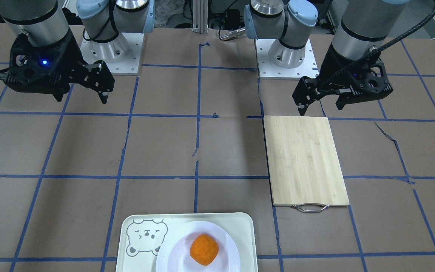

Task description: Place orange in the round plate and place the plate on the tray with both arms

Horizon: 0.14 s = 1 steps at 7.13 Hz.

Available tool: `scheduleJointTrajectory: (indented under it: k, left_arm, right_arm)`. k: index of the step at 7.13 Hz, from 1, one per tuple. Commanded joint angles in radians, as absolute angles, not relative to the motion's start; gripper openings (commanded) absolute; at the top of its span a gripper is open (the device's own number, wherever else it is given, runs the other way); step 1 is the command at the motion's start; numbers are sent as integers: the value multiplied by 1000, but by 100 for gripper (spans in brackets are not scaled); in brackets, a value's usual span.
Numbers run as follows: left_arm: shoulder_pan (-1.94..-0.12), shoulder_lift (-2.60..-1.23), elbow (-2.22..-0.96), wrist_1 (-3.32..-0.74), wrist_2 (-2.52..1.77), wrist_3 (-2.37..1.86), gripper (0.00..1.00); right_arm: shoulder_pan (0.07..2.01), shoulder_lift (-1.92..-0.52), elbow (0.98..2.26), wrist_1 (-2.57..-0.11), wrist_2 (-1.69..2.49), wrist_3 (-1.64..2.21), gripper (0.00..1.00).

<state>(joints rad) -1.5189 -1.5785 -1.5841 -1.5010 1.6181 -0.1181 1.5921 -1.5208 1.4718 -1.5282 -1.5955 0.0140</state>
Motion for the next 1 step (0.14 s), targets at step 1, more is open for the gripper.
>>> scheduleJointTrajectory:
  k: [1]
  left_arm:
    - [-1519,-1577,-1585,-1502,1620,-118,100]
  right_arm:
    - [1624,-1522,1473,-1548,-1595,23,100]
